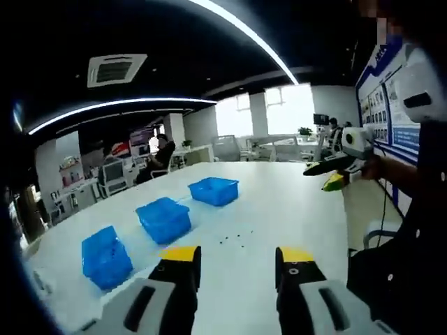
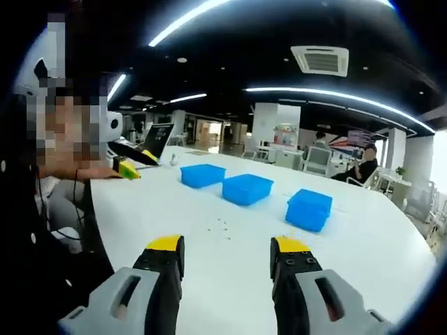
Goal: Pick up the resistors one by one and place each resistor into its matching bin, sorting the parts by color and model until every resistor is separated into the correct bin for its type
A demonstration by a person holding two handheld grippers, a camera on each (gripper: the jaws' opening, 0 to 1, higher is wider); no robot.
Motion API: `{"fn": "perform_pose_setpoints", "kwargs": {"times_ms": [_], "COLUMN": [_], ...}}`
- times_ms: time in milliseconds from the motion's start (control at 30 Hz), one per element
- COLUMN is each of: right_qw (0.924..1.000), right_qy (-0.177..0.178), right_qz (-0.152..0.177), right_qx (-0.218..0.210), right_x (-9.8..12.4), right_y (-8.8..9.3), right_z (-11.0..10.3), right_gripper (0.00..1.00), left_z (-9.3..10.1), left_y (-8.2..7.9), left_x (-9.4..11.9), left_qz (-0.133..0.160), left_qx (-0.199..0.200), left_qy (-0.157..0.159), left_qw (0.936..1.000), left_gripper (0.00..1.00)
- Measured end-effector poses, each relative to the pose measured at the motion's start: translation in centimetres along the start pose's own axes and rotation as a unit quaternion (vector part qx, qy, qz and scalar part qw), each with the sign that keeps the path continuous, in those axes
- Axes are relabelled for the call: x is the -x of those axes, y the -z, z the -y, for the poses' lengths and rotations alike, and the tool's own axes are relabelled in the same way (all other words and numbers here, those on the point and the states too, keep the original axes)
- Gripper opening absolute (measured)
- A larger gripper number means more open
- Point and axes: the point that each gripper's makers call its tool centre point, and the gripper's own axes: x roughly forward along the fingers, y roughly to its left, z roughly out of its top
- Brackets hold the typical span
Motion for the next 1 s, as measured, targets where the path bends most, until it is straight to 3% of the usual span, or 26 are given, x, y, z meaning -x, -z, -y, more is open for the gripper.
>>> {"fn": "perform_pose_setpoints", "kwargs": {"times_ms": [200,333,400,500,600,633,700,800,967,1000], "right_qw": [0.9999,0.9997,0.9996,0.9995,0.9994,0.9994,0.9993,0.9991,0.9987,0.9986], "right_qy": [-0.003,-0.002,-0.001,-0.001,0.0,0.0,0.0,0.001,0.006,0.007], "right_qz": [-0.015,-0.024,-0.027,-0.031,-0.033,-0.035,-0.037,-0.041,-0.047,-0.047], "right_qx": [-0.005,-0.004,-0.004,-0.002,-0.004,-0.005,-0.007,-0.01,-0.019,-0.022], "right_x": [0.2,0.5,0.6,0.7,0.8,0.9,0.9,0.9,1.0,1.0], "right_y": [1.0,1.6,1.8,2.0,2.2,2.3,2.6,3.0,3.7,3.8], "right_z": [0.1,0.3,0.4,0.6,0.7,0.8,0.9,0.9,1.2,1.3], "right_gripper": [0.51,0.51,0.51,0.5,0.5,0.5,0.5,0.5,0.5,0.5], "left_z": [0.0,-0.1,-0.5,0.0,1.4,2.0,3.0,2.9,3.2,3.0], "left_y": [-0.9,-1.4,-1.7,-1.6,-0.6,0.2,0.9,2.7,4.2,4.3], "left_x": [-3.6,-6.2,-7.2,-8.8,-10.2,-10.6,-11.2,-11.9,-13.4,-13.6], "left_qz": [-0.047,-0.08,-0.085,-0.112,-0.156,-0.18,-0.204,-0.246,-0.28,-0.284], "left_qx": [-0.039,-0.072,-0.082,-0.102,-0.135,-0.145,-0.158,-0.212,-0.263,-0.267], "left_qy": [0.059,0.103,0.108,0.142,0.178,0.203,0.218,0.244,0.281,0.285], "left_qw": [0.9964,0.9888,0.9871,0.9782,0.9622,0.9514,0.9412,0.9138,0.8794,0.8756], "left_gripper": [0.41,0.4,0.4,0.38,0.34,0.33,0.31,0.28,0.28,0.28]}}
